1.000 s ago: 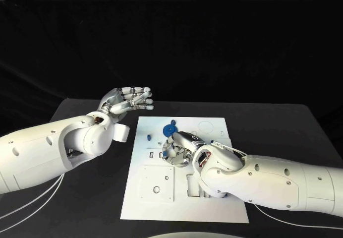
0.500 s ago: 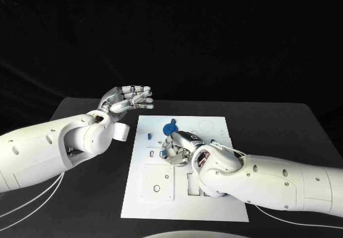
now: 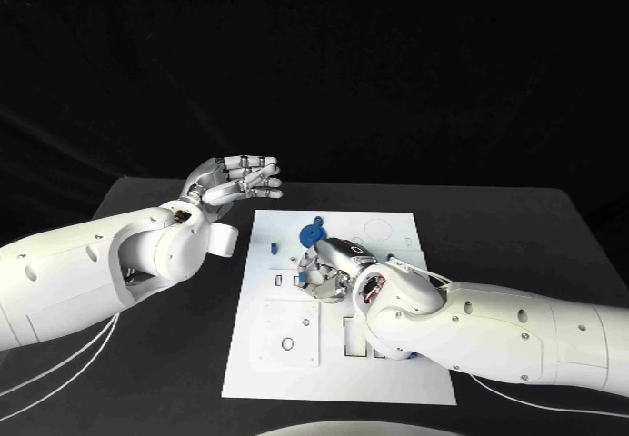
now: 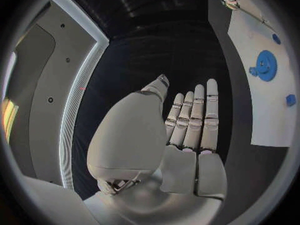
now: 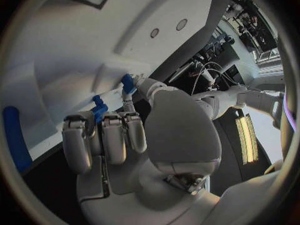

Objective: Assemble the parts on the task board

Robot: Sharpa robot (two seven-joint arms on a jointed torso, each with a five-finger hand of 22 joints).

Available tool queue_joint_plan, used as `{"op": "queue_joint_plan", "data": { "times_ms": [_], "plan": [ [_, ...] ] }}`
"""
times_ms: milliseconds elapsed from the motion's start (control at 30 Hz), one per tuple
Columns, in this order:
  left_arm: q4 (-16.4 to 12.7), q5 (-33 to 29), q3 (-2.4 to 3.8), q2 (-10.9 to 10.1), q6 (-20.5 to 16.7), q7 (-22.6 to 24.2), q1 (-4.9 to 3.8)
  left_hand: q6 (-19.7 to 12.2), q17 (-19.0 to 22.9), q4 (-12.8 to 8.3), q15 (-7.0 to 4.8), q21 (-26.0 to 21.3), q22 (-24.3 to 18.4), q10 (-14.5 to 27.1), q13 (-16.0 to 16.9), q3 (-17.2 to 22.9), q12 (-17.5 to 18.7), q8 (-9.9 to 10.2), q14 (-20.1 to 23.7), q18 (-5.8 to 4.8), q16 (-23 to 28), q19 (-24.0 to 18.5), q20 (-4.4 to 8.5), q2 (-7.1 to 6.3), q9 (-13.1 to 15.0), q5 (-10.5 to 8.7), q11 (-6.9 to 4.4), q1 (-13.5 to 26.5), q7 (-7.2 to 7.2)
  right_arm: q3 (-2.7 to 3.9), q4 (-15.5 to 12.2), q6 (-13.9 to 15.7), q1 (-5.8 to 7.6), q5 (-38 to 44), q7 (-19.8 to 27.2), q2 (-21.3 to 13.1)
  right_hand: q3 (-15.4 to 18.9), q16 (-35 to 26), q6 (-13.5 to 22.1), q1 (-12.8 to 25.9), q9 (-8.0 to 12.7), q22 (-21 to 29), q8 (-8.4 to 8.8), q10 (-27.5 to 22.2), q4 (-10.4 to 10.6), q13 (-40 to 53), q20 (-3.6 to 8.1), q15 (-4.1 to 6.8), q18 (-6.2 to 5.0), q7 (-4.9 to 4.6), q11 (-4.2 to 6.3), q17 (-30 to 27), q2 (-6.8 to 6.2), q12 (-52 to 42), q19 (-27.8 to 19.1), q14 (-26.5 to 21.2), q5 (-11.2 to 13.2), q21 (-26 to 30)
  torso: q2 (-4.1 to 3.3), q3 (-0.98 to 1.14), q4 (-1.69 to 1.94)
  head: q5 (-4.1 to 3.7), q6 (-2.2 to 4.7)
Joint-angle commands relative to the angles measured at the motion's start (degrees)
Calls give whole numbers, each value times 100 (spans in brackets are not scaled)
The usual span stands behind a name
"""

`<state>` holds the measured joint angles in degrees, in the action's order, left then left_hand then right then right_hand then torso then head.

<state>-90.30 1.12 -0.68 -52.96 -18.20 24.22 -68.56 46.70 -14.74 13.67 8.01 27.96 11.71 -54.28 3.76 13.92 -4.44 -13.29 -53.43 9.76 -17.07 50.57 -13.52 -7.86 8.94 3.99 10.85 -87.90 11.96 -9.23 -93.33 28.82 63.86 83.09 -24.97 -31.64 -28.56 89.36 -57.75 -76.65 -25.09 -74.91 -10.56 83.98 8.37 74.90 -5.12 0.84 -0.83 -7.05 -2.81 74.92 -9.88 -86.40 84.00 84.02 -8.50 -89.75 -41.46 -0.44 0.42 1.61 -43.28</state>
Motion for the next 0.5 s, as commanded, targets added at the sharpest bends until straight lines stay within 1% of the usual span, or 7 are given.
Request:
{"op": "queue_joint_plan", "data": {
  "times_ms": [33,133,267,467,500],
  "plan": [
    [-1,17,2,17,110,27,-2,-8,-4,-12,19,20,7,-37,3,-8,26,33,26,56,28,-44,8,-2,-2,-31,7,11,149,-20,27,-109,-26,66,-67,-11,2,-18,19,34,4,-1509,10,328,-42,1169,28,46,83,-28,19,1195,-38,31,600,527,-33,-25,4,3,1,-4,-13],
    [3,17,1,18,112,26,-2,-8,-4,-12,19,20,7,-37,3,-8,26,33,26,56,28,-44,8,-2,-2,-31,7,11,149,-21,29,-119,-27,68,-60,-13,1,-19,25,41,5,-1509,13,324,-46,1165,27,44,83,-31,16,1190,-47,36,600,526,-32,-25,4,5,3,-3,-15],
    [4,17,0,18,112,26,-2,-8,-4,-12,19,20,7,-37,3,-8,26,33,26,56,28,-44,8,-2,-2,-31,7,11,149,-21,32,-133,-27,68,-52,-13,1,-20,39,61,7,-1509,21,321,-52,1161,24,39,83,-39,10,1189,-69,41,600,525,-31,-25,6,1,6,-4,-16],
    [7,17,-1,19,114,26,-2,-8,-4,-12,19,20,7,-37,3,-8,26,33,26,56,28,-44,8,-2,-2,-31,7,11,149,-21,38,-130,-27,68,-42,-12,3,-22,61,98,12,-1509,34,311,-58,1150,18,30,83,-51,-1,1180,-106,55,600,524,-29,-25,8,3,1,4,-16],
    [8,17,-2,18,115,25,-2,-8,-4,-12,19,20,7,-37,3,-8,26,33,26,56,28,-44,8,-2,-2,-31,7,11,149,-21,39,-127,-27,68,-40,-12,7,-23,117,139,26,-1509,67,304,-58,1143,10,18,83,-72,-18,1180,-144,64,600,524,-30,-25,9,2,1,5,-14]
  ]
}}
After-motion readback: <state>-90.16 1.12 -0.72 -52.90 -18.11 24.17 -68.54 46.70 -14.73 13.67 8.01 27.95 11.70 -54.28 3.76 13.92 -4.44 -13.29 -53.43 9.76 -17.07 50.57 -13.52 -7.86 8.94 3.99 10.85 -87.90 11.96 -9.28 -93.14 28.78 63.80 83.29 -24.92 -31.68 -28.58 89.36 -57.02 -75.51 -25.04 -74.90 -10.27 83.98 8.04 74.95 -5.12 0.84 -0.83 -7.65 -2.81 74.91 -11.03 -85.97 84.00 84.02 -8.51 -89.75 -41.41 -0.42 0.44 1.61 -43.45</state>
